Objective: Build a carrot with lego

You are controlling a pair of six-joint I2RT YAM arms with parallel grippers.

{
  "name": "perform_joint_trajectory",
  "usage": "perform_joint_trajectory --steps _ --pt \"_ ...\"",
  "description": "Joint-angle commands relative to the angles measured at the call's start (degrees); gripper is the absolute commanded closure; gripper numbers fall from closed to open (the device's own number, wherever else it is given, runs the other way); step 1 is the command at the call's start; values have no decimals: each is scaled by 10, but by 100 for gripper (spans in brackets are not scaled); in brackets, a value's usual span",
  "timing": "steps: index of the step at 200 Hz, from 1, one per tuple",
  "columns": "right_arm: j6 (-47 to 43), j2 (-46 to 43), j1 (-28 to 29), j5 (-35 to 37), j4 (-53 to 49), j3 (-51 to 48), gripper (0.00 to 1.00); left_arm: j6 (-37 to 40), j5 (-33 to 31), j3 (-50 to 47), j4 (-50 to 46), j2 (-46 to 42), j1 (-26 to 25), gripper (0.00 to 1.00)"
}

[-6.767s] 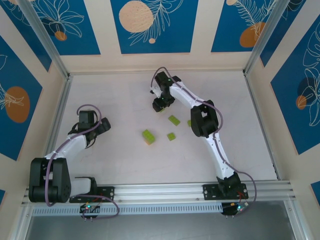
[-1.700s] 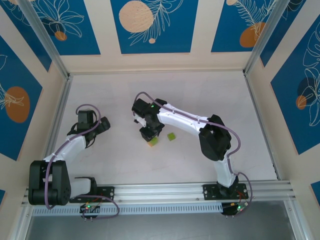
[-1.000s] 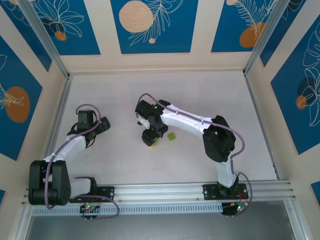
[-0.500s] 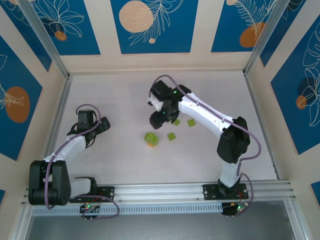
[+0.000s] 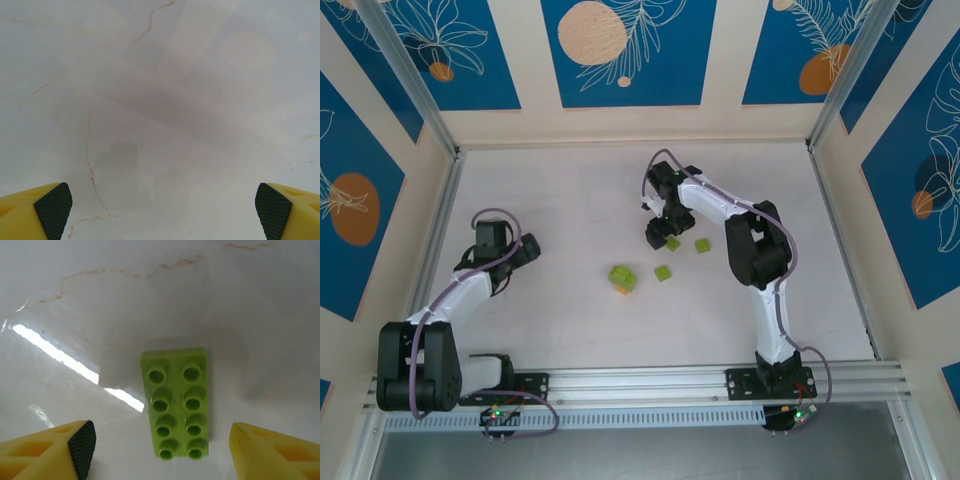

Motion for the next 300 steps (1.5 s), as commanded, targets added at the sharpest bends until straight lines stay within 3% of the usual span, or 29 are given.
perform_joint_trajectory --steps 1,97,174,212,243,300 --pt "-25 4 -13 -21 4 23 28 -6 1 -5 -1 -10 9 3" --pt "-32 38 -11 -38 6 16 38 -6 1 0 3 4 10 3" --pt "-9 44 -1 -26 -10 19 59 -6 1 0 4 2 10 3" --pt "43 -3 2 -30 -48 21 61 -6 3 -1 3 2 10 3" --pt "73 -72 10 -76 -82 20 62 -6 4 -1 4 3 10 3" --pt "71 -138 96 -103 -148 48 62 -6 5 -2 4 0 10 3"
